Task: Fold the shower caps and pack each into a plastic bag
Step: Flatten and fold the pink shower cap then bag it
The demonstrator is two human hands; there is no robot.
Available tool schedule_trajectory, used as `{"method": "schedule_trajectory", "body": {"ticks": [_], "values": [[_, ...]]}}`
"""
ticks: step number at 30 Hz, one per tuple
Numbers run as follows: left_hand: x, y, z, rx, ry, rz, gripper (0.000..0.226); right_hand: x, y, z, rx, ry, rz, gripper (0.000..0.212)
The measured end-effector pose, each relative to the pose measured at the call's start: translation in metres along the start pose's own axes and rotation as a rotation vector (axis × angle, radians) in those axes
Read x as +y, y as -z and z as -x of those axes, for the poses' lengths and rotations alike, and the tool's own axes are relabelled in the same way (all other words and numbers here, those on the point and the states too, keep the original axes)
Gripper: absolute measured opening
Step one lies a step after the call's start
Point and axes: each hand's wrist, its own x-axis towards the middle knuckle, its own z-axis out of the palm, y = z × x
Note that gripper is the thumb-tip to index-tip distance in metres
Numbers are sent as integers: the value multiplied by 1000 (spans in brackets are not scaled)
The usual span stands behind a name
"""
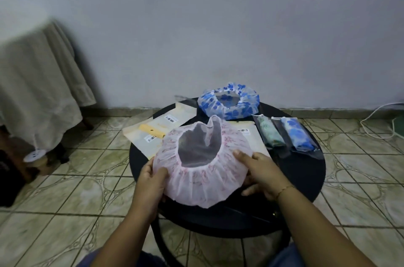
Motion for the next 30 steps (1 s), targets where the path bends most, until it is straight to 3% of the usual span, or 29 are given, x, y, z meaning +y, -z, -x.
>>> {"method": "schedule_trajectory", "body": {"ticks": [3, 5, 8, 12, 14, 19, 20, 23, 26, 30], "values": [[2, 7, 3, 15, -15, -87, 45, 1, 0, -1, 304, 192, 515, 54], [1, 12, 2, 23, -9, -143, 46, 2, 1, -9, 457, 310, 621, 58], [-2, 18, -4, 32, 12, -206, 48, 0, 2, -27, 546, 439, 674, 59], [2, 21, -9, 28, 45, -236, 47, -8, 3, -50, 400, 246, 983, 64], [4, 24, -12, 31, 55, -244, 49, -11, 5, -60, 282, 123, 1011, 74], [8, 35, -22, 25, 103, -270, 49, -19, 7, -83, 150, 58, 966, 127], [10, 35, -24, 17, 113, -272, 47, -23, 7, -84, 136, 44, 981, 123], [14, 39, -30, -14, 143, -278, 46, -32, 6, -82, 129, -15, 1132, 82], [16, 44, -40, -37, 178, -280, 47, -37, 5, -86, 69, -5, 1347, 58], [15, 45, -45, -56, 173, -288, 45, -48, 0, -89, -104, -8, 1364, 49]]}}
